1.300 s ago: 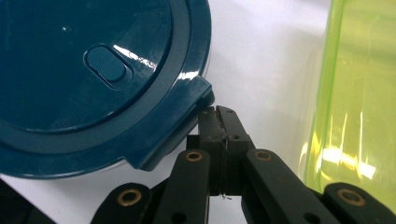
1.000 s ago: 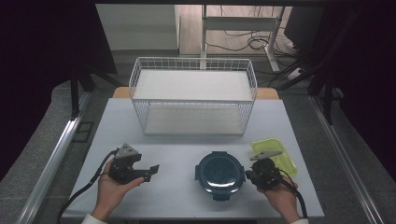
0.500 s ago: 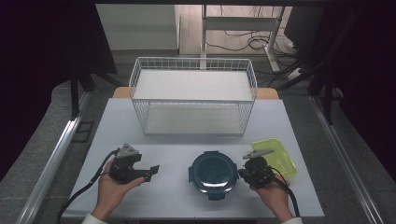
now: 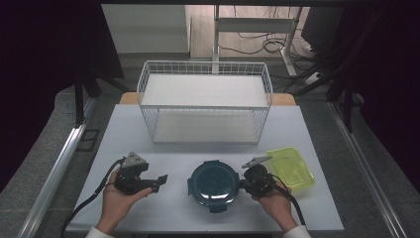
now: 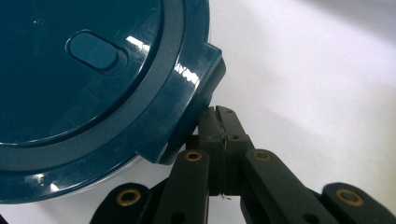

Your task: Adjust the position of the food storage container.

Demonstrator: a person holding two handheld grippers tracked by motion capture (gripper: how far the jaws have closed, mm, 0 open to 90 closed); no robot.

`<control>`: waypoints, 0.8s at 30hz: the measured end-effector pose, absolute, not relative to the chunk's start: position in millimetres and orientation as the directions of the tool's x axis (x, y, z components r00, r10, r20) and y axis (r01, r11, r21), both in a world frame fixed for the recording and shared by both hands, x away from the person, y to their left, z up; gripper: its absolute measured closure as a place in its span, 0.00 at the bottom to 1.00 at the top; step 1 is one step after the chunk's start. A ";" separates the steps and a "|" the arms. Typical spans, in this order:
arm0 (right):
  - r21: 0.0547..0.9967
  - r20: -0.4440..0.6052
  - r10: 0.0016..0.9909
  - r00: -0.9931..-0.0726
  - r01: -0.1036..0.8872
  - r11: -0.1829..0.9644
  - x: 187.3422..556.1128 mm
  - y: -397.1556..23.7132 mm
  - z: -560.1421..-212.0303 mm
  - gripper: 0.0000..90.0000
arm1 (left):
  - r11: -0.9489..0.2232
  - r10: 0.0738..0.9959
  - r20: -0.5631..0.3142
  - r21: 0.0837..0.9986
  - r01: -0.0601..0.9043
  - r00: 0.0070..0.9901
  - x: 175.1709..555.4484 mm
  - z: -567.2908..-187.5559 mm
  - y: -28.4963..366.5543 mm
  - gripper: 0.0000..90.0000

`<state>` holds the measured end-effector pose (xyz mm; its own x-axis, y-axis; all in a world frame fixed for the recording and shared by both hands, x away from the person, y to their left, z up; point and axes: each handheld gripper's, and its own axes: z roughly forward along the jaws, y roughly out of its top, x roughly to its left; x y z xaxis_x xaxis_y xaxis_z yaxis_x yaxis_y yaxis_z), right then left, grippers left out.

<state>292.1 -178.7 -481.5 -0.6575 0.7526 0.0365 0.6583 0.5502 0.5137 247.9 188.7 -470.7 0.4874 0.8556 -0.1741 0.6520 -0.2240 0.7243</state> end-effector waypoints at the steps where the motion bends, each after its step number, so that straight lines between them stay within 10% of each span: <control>1: 0.513 0.036 0.748 -0.663 0.655 0.555 292.2 -176.3 -481.4 0.99 | -0.225 0.856 -0.172 0.724 0.652 0.487 248.1 -470.7 189.0 0.20; 24: 0.617 0.141 0.699 -0.701 0.614 0.491 294.2 -178.2 -469.8 0.99 | -0.226 0.860 -0.162 0.729 0.646 0.484 246.4 -469.5 191.1 0.20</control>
<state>294.2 -178.2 -469.8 -0.7011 0.6990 0.1411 0.6143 0.4915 0.6173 246.4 191.1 -469.5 0.4842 0.8597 -0.1624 0.6458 -0.2260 0.7293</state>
